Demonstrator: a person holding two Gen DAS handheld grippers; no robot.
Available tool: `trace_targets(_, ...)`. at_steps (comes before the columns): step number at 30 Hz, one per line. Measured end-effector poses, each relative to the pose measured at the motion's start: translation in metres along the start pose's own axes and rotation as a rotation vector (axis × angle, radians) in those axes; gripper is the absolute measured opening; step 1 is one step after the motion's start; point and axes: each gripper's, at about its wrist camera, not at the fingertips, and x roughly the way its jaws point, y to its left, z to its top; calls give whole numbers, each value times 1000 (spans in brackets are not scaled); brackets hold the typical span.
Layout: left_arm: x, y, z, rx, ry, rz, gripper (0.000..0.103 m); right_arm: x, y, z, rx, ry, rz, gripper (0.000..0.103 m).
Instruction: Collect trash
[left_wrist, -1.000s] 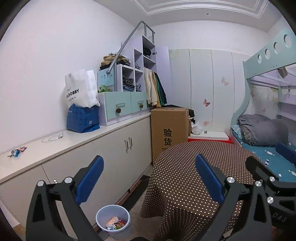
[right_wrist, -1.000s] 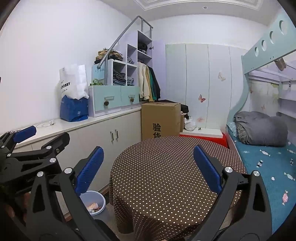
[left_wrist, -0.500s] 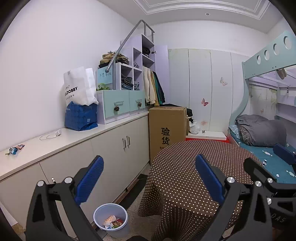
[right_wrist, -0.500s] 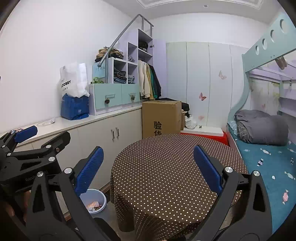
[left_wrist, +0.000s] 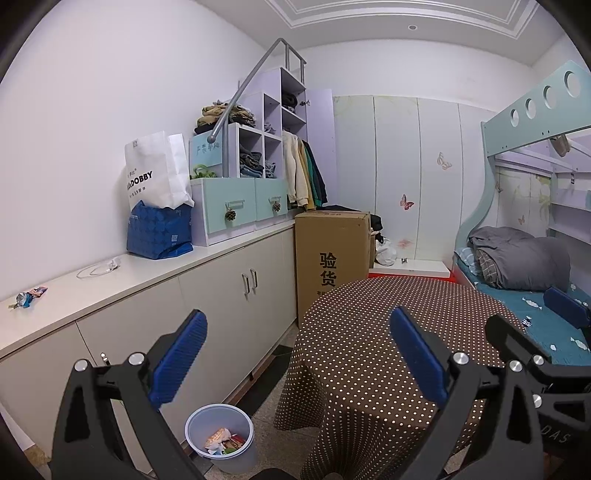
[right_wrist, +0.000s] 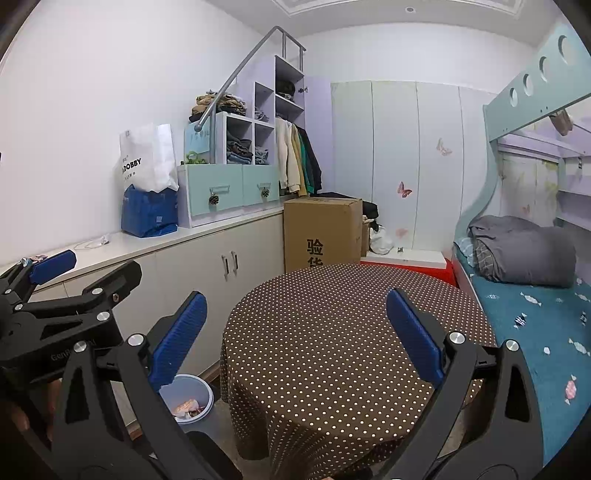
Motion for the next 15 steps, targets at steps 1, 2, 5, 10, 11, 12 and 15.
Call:
trace_targets(1,0,0,0,0,0,0,97,0,0,0,1,0,1,96)
trace_targets(2,0,0,0,1,1,1,97,0,0,0,1,2,2,96)
trace_targets(5,0,1,0,0,1,1,97,0,0,-3,4,6,1,96)
trace_targets(10,0,2,-1,0,-2,1,97,0,1,-5,4,8,1,96)
trace_targets(11,1,2,-2,1,-1,1,97,0,1,-5,3,8,0,96)
trace_targets(12,1,2,-2,0,0,1,97,0,2,-5,4,8,0,96)
trace_targets(15,0,3,-3,1,0,1,97,1,1,-5,6,10,3,96)
